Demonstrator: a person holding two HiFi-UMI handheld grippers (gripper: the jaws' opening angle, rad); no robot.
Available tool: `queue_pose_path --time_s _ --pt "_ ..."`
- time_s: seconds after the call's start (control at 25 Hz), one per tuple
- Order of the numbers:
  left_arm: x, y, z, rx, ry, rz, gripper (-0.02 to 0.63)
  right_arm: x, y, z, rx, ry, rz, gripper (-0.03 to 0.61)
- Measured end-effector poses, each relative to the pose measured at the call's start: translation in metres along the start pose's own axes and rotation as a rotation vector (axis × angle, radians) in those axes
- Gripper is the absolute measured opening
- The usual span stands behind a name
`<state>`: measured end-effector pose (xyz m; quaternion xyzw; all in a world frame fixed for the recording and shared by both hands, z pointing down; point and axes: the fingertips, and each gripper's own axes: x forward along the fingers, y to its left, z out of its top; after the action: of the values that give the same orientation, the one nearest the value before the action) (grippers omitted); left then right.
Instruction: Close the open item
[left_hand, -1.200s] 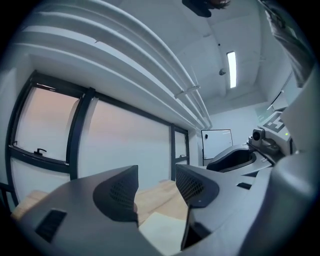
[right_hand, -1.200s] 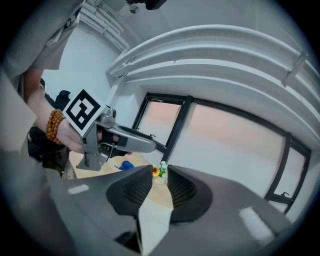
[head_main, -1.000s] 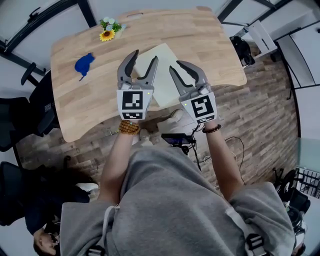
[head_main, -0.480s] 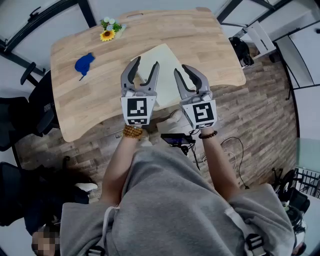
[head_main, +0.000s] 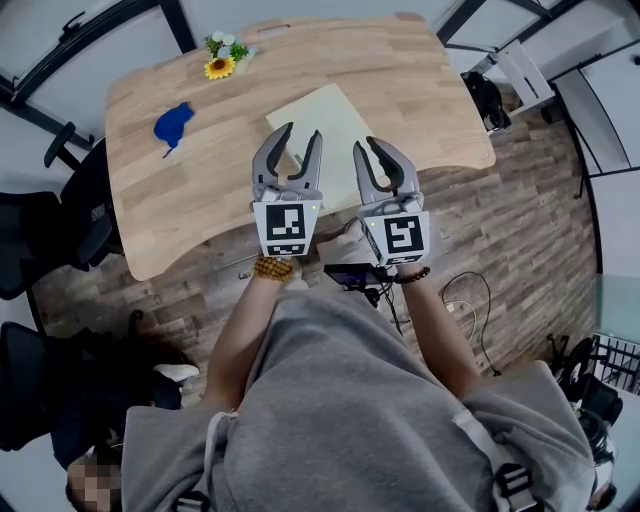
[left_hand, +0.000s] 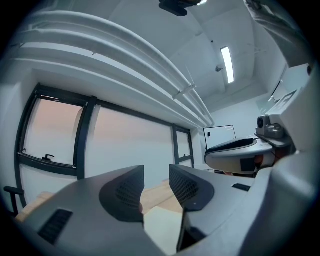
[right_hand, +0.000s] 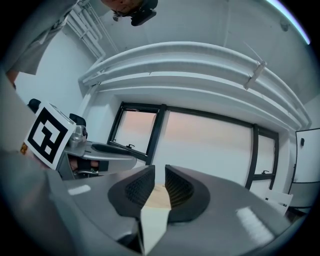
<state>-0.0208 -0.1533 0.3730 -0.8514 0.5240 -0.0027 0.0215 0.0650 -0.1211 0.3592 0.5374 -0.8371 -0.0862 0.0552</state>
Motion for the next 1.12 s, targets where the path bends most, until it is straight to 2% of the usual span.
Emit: queue_pose_path --time_s 0.2,0.28,0.68,1.12 --pt "-0.004 -0.005 -0.008 -0.013 0.010 -0.001 0.125 -0.004 0.009 -0.005 -0.010 0.008 0.007 0.071" --pt "-0.006 -0.007 -0.012 -0.012 0.016 0.000 0.110 -0.006 0.010 -0.004 -0.009 0.000 0.005 0.041" --pt "-0.014 -0.007 -0.028 0.001 0.027 0.014 0.024 -0.011 0.018 -0.026 0.002 0.030 0.000 0.014" --pt "-0.018 -0.019 -0.062 -0.008 0.089 -0.028 0.009 -0.016 0.024 -0.059 0.021 0.101 0.012 0.011"
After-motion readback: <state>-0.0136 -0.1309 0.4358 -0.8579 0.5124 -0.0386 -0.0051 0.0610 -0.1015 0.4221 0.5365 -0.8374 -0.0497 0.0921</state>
